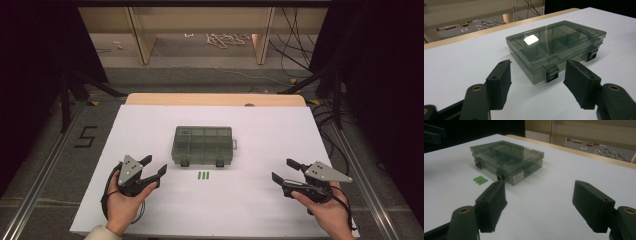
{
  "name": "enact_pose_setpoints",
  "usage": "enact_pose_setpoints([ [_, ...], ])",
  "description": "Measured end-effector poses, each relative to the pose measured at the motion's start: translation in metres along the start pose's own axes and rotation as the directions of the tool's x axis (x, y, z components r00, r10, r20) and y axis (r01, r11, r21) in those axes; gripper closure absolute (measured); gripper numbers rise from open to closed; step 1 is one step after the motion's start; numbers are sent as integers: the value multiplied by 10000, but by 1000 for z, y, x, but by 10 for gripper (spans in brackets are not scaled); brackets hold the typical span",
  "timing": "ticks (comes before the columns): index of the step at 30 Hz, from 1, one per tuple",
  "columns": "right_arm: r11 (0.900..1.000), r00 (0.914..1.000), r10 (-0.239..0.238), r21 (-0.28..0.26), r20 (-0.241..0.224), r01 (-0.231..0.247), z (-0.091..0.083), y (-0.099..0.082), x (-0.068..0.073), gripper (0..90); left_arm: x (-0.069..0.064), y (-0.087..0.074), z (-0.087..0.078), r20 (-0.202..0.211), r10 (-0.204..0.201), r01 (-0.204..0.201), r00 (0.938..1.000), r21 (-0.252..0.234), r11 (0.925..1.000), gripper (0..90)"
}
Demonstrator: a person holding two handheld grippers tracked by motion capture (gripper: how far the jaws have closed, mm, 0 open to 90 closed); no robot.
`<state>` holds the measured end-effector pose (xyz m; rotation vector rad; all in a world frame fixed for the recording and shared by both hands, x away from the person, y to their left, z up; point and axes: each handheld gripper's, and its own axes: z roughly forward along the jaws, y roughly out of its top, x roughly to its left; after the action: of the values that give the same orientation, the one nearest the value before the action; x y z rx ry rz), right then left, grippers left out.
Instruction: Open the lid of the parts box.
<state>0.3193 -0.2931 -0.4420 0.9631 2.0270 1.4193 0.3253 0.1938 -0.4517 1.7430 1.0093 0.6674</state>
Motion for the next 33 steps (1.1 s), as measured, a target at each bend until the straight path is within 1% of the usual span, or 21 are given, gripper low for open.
enact_pose_setpoints([
  [2,10000,10000,13,40,-26,-13,0,0,-1,275,0,0,1,-16,-22,23,10000,46,10000,418],
  [3,9997,9997,249,62,-65,-248,1,-1,0,279,0,-1,1,-20,-4,4,10000,90,10000,431],
  [6,9995,9999,120,288,-41,-119,0,0,-3,286,1,-1,4,17,52,-52,10000,151,9999,470],
  [7,10000,10000,40,26,2,-40,3,-1,-3,290,0,-2,5,-41,66,-65,10000,227,9997,481],
  [8,9996,9995,269,79,-154,-268,4,-1,-1,297,0,-2,6,-55,162,-160,9999,332,9993,513],
  [9,9999,10000,20,113,11,-20,4,-1,-2,302,0,-2,6,-55,162,-160,9999,332,9993,530],
  [11,9989,10000,-72,472,33,70,1,1,-2,319,-1,0,8,-25,319,-318,9995,290,9991,580],
  [14,9987,9999,-136,486,84,132,3,2,-1,353,-2,-1,10,20,202,-202,9998,356,9992,676],
  [16,9971,9991,-407,644,136,397,6,4,0,437,-2,-1,11,68,155,-158,9999,453,9988,728],
  [17,9962,9987,-472,744,178,457,8,5,0,472,-2,-1,14,88,304,-309,9995,636,9975,753],
  [18,9962,9987,-472,744,178,457,8,5,0,472,-2,-1,14,88,304,-309,9995,636,9975,774],
  [19,9933,9984,-536,1031,185,514,12,6,0,558,-3,-1,14,-13,216,-214,9998,728,9971,802],
  [20,9933,9984,-536,1031,185,514,12,6,0,558,-3,0,15,-9,152,-151,9999,768,9969,802],
  [21,9919,9973,-710,1066,176,688,14,7,-1,601,-2,1,15,-29,235,-232,9997,824,9963,823],
  [23,9896,9962,-847,1189,227,814,21,10,1,731,2,5,18,-277,177,-152,9995,860,9962,878],
  [24,9896,9962,-847,1189,227,814,21,10,1,731,2,5,18,-277,177,-152,9995,860,9962,888],
  [27,9875,9944,-1052,1191,89,1034,35,18,2,825,6,9,30,-433,263,-220,9987,968,9951,896],
  [28,9878,9953,-967,1229,5,959,37,20,3,825,6,9,30,-433,263,-220,9987,968,9951,896],
  [30,9856,9921,-1251,1143,-3,1243,46,26,6,830,9,12,40,-589,272,-207,9979,1080,9939,896],
  [32,9863,9915,-1298,1026,-13,1293,49,28,8,830,10,12,43,-620,330,-260,9975,1106,9935,896],
  [33,9867,9910,-1332,915,-156,1341,58,32,9,830,12,13,47,-694,323,-240,9971,1171,9928,897],
])
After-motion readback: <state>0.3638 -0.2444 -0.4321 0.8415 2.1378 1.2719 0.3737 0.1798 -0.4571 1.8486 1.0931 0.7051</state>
